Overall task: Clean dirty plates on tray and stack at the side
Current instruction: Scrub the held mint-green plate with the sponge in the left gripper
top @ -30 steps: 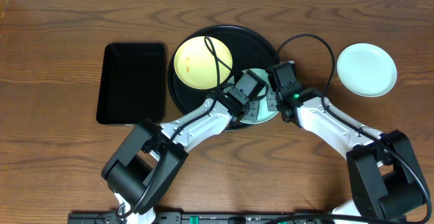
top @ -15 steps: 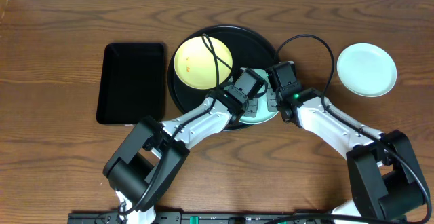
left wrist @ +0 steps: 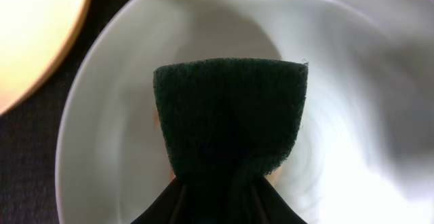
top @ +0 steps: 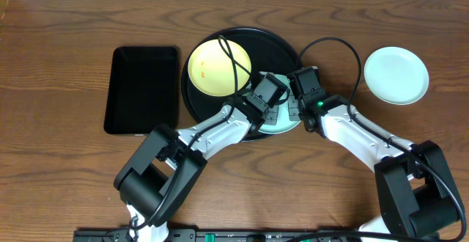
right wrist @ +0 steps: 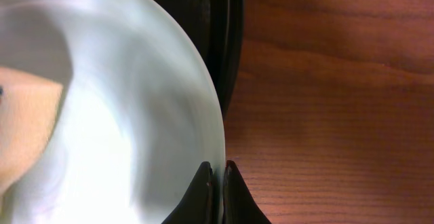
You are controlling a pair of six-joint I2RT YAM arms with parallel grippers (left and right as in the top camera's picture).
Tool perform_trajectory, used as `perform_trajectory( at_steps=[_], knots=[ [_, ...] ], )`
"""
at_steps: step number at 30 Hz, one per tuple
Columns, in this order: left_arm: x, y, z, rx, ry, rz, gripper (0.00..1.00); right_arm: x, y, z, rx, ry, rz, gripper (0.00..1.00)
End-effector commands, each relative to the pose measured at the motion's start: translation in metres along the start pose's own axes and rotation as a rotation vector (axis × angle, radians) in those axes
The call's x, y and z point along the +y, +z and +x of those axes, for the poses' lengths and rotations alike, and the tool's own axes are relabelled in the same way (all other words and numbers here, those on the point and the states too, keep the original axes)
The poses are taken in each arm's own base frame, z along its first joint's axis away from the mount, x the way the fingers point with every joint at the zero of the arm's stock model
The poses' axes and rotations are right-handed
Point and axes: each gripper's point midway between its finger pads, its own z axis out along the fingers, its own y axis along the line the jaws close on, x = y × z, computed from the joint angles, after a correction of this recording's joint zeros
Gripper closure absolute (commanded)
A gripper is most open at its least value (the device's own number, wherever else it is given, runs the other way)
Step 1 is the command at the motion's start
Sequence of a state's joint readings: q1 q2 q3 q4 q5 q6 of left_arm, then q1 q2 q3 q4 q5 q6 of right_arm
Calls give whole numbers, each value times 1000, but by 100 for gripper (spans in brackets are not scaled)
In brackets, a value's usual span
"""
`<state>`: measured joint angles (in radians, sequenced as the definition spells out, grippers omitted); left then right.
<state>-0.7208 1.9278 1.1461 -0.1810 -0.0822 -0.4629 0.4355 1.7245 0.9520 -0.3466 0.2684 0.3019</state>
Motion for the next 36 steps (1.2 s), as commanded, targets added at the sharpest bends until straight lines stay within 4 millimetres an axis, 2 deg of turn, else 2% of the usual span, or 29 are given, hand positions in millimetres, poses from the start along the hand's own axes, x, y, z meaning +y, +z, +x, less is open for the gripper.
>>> perform_trajectory(
  at_steps=[1,6,13,36],
  knots=[
    [34,29,28,66,26,-125,92,10,3,18,49,-60,-36,99],
    [41,30,17,35,14,-125,92,10,3,18,49,-61,-36,99],
    [51,32,11,28,-11,-135,92,10,3,18,48,-60,-36,99],
    [35,34,-20,-100,2,-71,91,10,3,18,48,-60,-36,99]
  ],
)
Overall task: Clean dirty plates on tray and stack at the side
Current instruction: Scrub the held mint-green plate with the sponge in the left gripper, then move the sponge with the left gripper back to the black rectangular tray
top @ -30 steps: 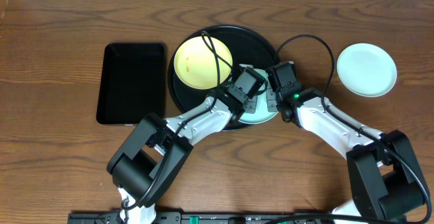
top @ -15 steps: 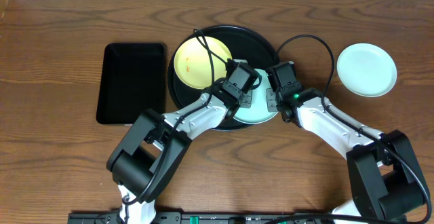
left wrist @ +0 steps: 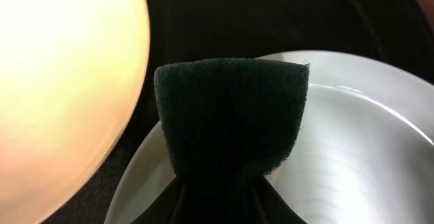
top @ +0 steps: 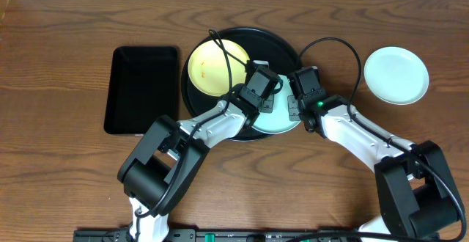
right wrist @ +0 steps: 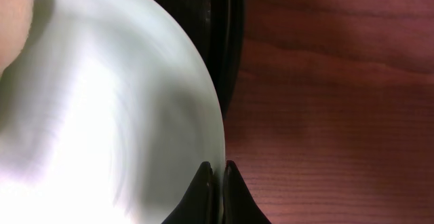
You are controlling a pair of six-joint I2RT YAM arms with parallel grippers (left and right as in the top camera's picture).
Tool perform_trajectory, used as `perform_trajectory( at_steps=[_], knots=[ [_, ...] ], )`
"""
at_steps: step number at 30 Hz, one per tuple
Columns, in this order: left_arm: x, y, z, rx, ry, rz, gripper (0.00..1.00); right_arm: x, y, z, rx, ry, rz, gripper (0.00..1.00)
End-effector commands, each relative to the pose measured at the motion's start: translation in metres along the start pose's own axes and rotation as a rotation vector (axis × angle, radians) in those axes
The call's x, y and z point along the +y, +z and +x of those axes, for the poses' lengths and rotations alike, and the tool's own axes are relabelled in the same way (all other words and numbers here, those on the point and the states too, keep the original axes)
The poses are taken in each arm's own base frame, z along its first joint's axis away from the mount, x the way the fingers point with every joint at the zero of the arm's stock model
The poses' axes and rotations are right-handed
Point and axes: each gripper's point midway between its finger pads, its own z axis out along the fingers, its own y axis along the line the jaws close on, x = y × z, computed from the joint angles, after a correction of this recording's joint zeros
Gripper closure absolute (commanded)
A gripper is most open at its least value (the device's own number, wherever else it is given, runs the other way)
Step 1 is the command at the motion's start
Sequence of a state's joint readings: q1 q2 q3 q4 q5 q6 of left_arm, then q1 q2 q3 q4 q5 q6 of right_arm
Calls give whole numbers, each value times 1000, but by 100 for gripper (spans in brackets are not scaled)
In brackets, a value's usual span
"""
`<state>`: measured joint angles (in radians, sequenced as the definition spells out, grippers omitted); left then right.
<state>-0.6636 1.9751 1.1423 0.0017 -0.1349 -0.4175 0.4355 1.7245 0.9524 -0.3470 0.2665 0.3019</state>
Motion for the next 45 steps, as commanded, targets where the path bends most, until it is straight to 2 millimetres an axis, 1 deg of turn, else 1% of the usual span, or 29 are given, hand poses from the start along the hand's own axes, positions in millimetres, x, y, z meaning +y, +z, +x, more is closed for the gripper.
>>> perform_trajectory(
  at_steps=[1,7,11,15,18,21,24,26,28,31,33,34,36,37,39,40,42,45],
  knots=[
    [18,16,21,43,35,-52,92,9,3,18,47,-60,-34,99],
    [17,16,12,13,48,-41,92,9,3,18,47,-60,-34,99],
    [27,18,5,-1,26,-51,92,9,3,18,47,-60,-34,99],
    [36,20,-10,-37,-11,-37,92,9,3,18,47,-60,-35,99],
    [30,21,-26,-73,2,47,92,9,3,18,47,-60,-34,99],
    [16,12,-49,-130,12,151,92,9,3,18,47,-60,-35,99],
    [12,-8,-82,-208,-1,175,92,10,3,17,45,-59,-35,99],
    [10,-28,-105,-267,-10,189,92,10,3,17,44,-59,-35,99],
    [12,-53,-129,-332,-24,201,92,10,3,17,43,-59,-36,99],
    [28,-97,-160,-418,-69,201,92,10,3,15,36,-71,-37,99],
    [47,-127,-174,-450,-116,184,92,11,3,14,31,-70,-39,99],
    [57,-139,-177,-458,-128,171,92,11,3,13,29,-70,-39,99],
    [76,-161,-178,-455,-151,137,92,11,3,10,16,-82,-38,99],
    [87,-170,-175,-442,-164,116,92,11,2,8,9,-92,-40,99],
    [103,-182,-167,-409,-183,81,92,11,0,4,-4,-92,-41,99],
    [111,-188,-159,-379,-194,61,92,12,-2,2,-10,-90,-43,99],
    [115,-193,-141,-310,-200,62,92,12,-5,-1,-21,-95,-47,99],
    [104,-194,-114,-181,-201,147,92,12,-9,-5,-41,-144,-50,99]
  ],
)
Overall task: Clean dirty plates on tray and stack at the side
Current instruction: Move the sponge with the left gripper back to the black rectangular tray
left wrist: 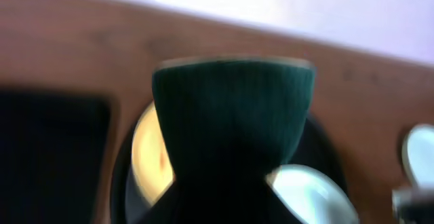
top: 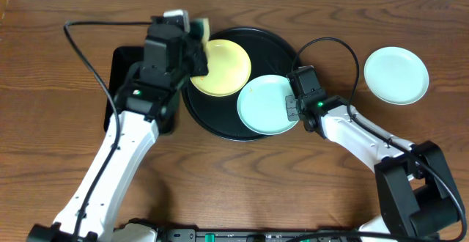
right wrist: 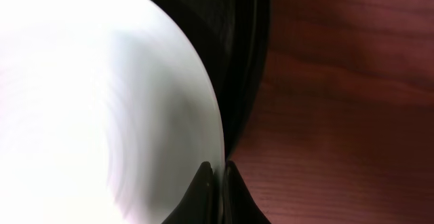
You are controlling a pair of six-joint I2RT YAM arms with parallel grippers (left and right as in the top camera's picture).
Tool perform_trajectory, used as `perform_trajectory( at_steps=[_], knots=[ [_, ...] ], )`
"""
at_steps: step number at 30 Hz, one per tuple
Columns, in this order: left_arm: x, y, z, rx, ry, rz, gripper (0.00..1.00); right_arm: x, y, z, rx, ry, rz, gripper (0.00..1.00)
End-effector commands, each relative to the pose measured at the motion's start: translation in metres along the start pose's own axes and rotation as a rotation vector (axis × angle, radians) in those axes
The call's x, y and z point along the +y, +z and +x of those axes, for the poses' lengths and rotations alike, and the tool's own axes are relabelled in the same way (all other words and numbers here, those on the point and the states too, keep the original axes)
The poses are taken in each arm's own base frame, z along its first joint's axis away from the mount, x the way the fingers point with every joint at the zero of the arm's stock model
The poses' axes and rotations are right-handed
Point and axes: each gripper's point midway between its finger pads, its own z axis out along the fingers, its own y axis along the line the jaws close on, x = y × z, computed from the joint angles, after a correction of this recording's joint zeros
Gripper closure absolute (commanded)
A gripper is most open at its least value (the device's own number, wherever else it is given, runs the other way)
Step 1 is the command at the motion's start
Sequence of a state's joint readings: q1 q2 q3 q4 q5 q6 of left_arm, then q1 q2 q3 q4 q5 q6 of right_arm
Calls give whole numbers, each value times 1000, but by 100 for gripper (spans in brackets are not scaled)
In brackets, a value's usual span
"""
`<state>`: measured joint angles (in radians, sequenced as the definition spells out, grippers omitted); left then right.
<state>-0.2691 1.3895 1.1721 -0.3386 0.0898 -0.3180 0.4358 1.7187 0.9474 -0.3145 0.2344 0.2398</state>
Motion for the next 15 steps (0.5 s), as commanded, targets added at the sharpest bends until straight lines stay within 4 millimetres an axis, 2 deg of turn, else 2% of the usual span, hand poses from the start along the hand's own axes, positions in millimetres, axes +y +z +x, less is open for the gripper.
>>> perform_trajectory(
  at_steps=[1,4,8,11,15],
  knots=[
    [-17,-6,25,129,-25,126,92,6,-10,-4,-32,-121,-14,99],
    [-19,-10,46,231,-49,165,92,7,-18,-16,-81,-217,-18,99],
    [-15,-13,59,288,-64,154,92,6,-33,-29,-138,-324,-18,99],
    [-31,-17,66,325,-67,237,92,5,-42,-32,-151,-367,-21,99],
    [-52,-22,85,430,-91,357,92,4,-47,-29,-141,-436,-18,99]
  ],
)
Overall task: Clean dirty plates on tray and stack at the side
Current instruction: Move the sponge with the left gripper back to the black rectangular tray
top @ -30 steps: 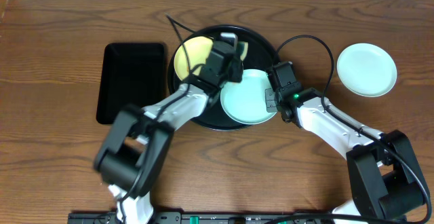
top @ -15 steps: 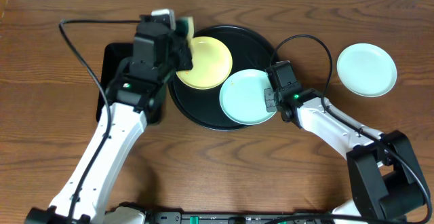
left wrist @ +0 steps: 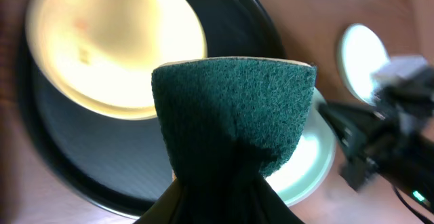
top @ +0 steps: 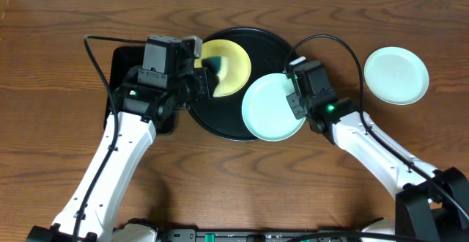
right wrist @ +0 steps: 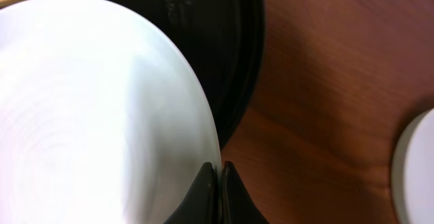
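My right gripper (top: 295,103) (right wrist: 220,174) is shut on the right rim of a mint plate (top: 270,108) (right wrist: 102,115), which overlaps the right edge of the round black tray (top: 242,128). A yellow plate (top: 231,60) (left wrist: 115,51) with small reddish marks lies at the tray's far left. My left gripper (top: 205,85) (left wrist: 224,200) is shut on a dark green sponge (left wrist: 234,112), over the tray's left part beside the yellow plate. A second mint plate (top: 396,75) (right wrist: 417,163) rests on the table at the right.
A black rectangular tray (top: 124,117) lies on the table left of the round tray, partly under my left arm. The table (top: 308,191) is brown wood. A black cable arcs over the right arm near the round tray.
My left gripper with the sponge has come from the tray's far left edge to over its left part, camera now looking down. The right gripper and its plate stand slightly further right.
First the sponge lay on the mint plate while my right gripper pinched its rim. Then the sponge was at that plate's far edge. Later my left arm was back at the tray's left. The mint plate now overhangs the tray's right edge, still held.
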You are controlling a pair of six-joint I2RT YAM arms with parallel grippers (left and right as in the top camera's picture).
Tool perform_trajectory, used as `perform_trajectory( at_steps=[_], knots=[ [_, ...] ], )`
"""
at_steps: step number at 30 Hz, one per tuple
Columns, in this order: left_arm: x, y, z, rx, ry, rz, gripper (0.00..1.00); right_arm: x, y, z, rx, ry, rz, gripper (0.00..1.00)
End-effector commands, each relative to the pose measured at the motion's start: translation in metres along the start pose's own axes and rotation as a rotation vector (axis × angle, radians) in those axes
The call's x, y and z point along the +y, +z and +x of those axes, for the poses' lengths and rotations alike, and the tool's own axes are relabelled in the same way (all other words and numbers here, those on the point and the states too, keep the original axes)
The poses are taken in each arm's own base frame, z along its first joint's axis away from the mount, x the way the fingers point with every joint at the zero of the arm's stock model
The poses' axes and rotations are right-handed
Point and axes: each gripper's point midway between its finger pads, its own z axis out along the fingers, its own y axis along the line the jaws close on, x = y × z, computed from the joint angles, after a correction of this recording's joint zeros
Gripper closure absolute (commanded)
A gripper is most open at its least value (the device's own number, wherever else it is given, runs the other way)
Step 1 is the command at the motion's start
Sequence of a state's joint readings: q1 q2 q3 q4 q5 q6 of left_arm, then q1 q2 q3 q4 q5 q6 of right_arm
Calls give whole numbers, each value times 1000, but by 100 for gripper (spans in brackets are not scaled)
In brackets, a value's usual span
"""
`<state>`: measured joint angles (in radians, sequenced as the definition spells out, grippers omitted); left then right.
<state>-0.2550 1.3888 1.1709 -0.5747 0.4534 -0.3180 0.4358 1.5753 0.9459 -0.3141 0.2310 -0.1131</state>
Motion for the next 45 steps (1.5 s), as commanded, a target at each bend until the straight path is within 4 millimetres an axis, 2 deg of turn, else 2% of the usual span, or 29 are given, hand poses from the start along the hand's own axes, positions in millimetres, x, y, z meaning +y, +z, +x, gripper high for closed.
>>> perform_trajectory(
  at_steps=[1,5,9,16,19,23,26,29,32,38,41,45],
  knots=[
    [-20,7,22,123,-36,134,92,7,-5,2,-2,-138,-13,99],
    [-21,19,48,268,-118,182,92,6,-5,1,-5,-162,-12,99],
    [-32,28,68,406,-196,292,92,6,-5,-4,-24,-246,-8,99],
    [-46,35,80,521,-293,410,92,6,-5,-2,-19,-288,-9,99],
    [-59,33,86,566,-310,473,92,6,-5,-2,-19,-288,-8,99],
    [-77,24,94,621,-325,560,92,-7,-6,-4,-13,-288,67,99],
    [-78,24,93,630,-354,553,92,-18,-9,-8,-14,-365,127,99],
    [-74,25,91,617,-356,543,92,-27,-16,-19,-42,-431,181,99],
    [-71,25,88,609,-365,541,92,-38,-31,-39,-112,-449,243,99],
    [-63,21,83,603,-406,538,92,-52,-71,-86,-300,-505,344,99],
    [-56,19,81,599,-434,527,92,-58,-87,-100,-358,-530,383,99],
    [-38,14,71,568,-498,509,92,-60,-94,-106,-373,-588,412,99]
  ],
)
